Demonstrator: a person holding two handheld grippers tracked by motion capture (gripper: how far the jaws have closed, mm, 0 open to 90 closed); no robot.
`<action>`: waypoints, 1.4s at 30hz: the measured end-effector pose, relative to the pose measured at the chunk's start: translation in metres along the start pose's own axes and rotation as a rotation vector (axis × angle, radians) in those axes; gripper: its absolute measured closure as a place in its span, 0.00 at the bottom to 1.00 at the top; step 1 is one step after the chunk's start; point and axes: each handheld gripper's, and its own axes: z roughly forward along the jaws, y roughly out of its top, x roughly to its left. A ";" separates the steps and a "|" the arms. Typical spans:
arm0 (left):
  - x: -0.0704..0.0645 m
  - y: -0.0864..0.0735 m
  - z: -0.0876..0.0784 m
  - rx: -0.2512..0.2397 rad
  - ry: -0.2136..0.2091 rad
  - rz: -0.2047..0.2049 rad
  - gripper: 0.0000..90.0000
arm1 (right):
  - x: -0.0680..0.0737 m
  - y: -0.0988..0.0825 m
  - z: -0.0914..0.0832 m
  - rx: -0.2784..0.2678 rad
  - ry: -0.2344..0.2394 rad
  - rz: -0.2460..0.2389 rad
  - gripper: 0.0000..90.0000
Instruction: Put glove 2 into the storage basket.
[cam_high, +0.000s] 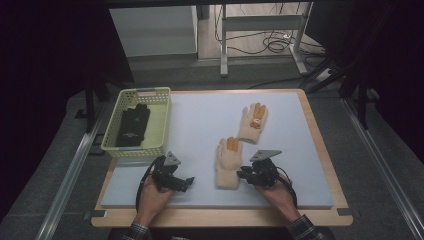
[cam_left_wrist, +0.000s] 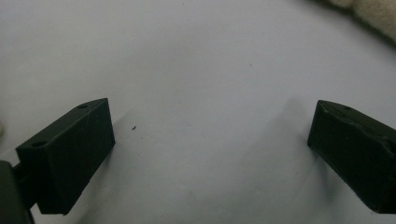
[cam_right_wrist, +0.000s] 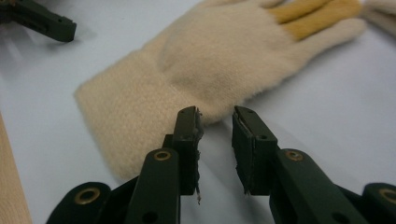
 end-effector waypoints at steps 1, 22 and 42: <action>0.000 0.000 0.000 0.000 0.000 0.000 0.01 | 0.001 0.000 0.000 -0.004 -0.001 -0.007 0.77; 0.000 0.000 0.000 0.002 -0.001 0.000 0.01 | -0.095 0.040 -0.012 -0.095 -0.234 0.108 0.51; 0.001 0.000 0.000 0.006 -0.002 0.005 0.01 | -0.142 0.080 0.030 -0.072 -0.340 0.148 0.43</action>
